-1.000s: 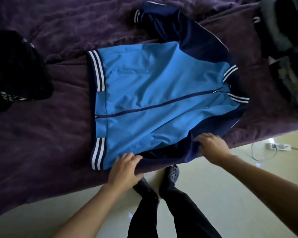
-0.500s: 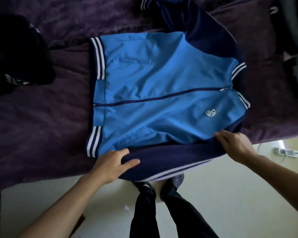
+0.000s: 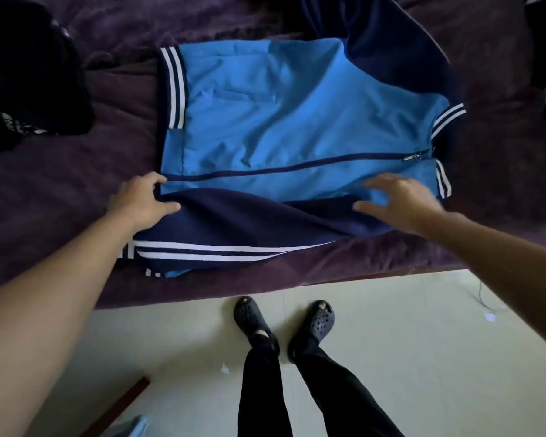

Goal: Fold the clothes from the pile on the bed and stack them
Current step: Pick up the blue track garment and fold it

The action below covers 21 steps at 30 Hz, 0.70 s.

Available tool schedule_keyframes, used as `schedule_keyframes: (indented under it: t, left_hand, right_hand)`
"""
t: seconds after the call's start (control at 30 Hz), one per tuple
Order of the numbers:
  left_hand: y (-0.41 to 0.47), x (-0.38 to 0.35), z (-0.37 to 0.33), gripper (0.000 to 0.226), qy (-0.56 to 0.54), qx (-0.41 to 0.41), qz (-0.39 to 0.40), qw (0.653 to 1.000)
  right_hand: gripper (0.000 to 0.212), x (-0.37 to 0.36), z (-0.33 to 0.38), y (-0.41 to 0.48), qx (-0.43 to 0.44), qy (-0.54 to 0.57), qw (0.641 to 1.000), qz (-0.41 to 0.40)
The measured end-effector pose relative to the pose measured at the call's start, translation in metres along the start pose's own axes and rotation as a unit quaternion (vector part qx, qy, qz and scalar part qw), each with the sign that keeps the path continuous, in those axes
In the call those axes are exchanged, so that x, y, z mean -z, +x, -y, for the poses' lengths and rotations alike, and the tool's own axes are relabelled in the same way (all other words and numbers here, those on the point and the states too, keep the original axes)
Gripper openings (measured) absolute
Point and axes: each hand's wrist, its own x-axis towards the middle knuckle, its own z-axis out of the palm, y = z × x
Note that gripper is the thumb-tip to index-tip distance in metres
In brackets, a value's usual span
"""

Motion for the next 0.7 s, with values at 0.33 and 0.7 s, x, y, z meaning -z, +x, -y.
schedule_keyframes:
  t: [0.33, 0.7]
  left_hand:
    - [-0.035, -0.056, 0.019, 0.037, -0.067, 0.076, -0.029, 0.994]
    - [-0.042, -0.066, -0.037, 0.036, 0.074, -0.161, -0.173, 0.969]
  right_hand:
    - [0.055, -0.019, -0.029, -0.033, -0.021, 0.077, 0.995, 0.063]
    - [0.042, 0.020, -0.019, 0.053, -0.006, -0.101, 0.985, -0.138]
